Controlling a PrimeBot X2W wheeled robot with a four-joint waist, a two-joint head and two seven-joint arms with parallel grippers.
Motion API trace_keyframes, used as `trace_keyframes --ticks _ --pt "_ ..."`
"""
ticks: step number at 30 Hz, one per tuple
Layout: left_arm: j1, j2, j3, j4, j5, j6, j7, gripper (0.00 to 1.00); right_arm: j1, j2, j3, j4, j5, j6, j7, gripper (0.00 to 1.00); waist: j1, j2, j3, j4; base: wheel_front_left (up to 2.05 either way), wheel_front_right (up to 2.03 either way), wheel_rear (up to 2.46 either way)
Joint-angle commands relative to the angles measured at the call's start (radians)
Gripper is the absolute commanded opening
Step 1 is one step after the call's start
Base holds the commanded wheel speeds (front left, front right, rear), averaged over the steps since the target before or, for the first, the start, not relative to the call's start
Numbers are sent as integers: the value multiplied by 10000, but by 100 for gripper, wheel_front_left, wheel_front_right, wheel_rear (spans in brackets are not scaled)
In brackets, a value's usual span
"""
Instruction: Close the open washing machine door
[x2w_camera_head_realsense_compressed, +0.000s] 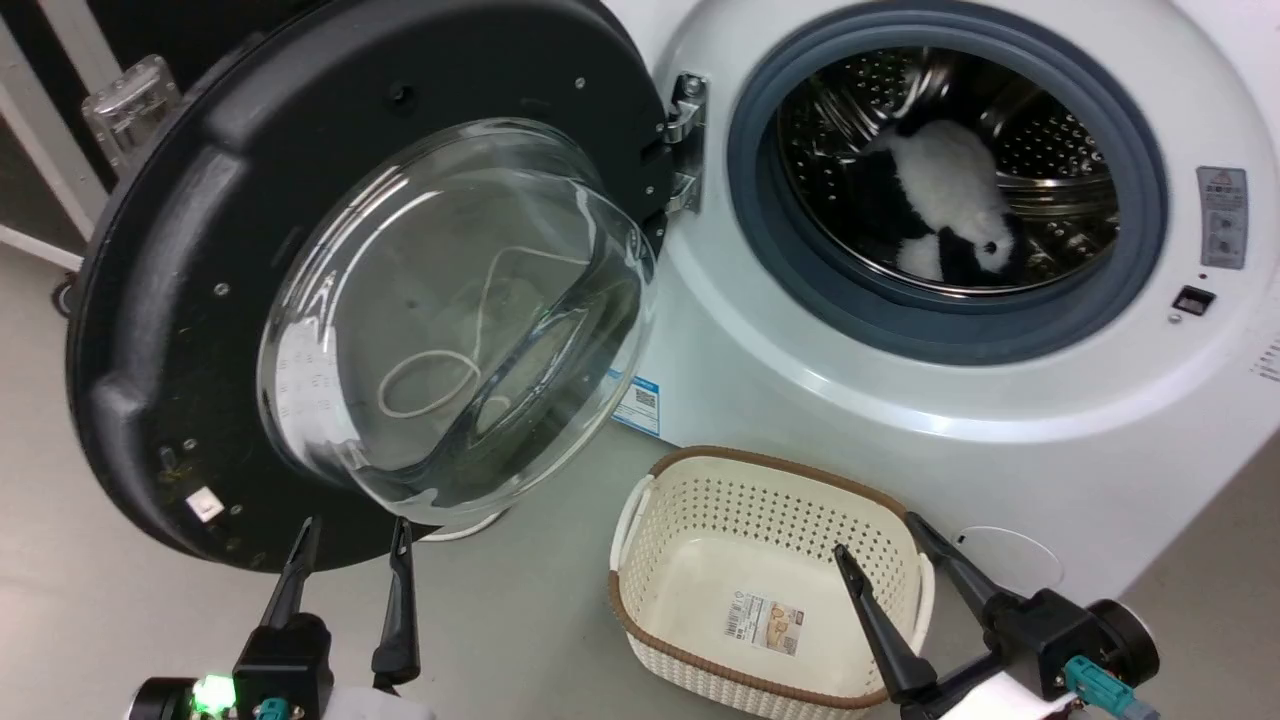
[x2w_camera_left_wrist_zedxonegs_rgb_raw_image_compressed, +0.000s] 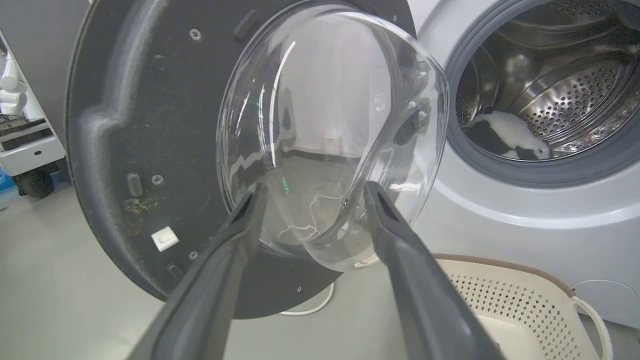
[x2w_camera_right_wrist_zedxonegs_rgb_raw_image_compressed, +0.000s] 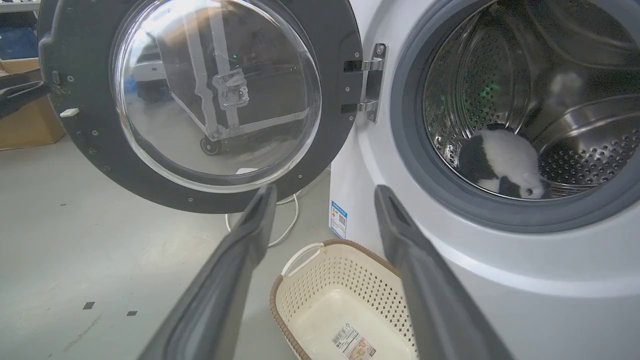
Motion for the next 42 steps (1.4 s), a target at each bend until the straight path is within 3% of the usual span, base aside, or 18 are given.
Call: trace_keyframes --ticks 1,16,17,18,19,29,32,38,42 --pt "197 65 13 -51 -53 83 -118 100 72 -88 112 67 87 6 -116 100 0 0 -6 103 0 0 0" --pt "399 173 -104 -135 -72 148 -431 100 226 -199 366 191 218 8 -430 100 0 0 -35 711 0 0 0" --pt "409 184 -107 -108 -106 120 -452 85 231 -210 389 202 229 8 -450 100 0 0 -45 743 0 0 0" --pt "416 201 -113 -79 -133 87 -473 7 231 -220 408 213 238 8 -471 100 0 0 -57 777 0 0 0" --pt "422 226 -120 -53 -150 50 -494 0 230 -223 416 218 246 8 -492 100 0 0 -66 811 0 0 0" --pt "121 216 409 -811 -720 -172 -703 0 463 -117 289 174 288 9 -701 100 0 0 -150 1168 0 0 0" --pt "-474 409 1202 -1400 -1357 -623 -807 0 841 -60 73 103 208 9 -806 100 0 0 -127 1392 0 0 0" --pt "-2221 840 3196 -1218 -3965 -1234 -790 0 1007 -94 -102 -137 35 10 -930 100 0 0 490 1148 0 0 0" --pt "-3913 1602 4482 -108 -6372 -1262 700 0 739 -331 -19 -173 32 10 -1004 100 0 0 1041 805 0 0 0"
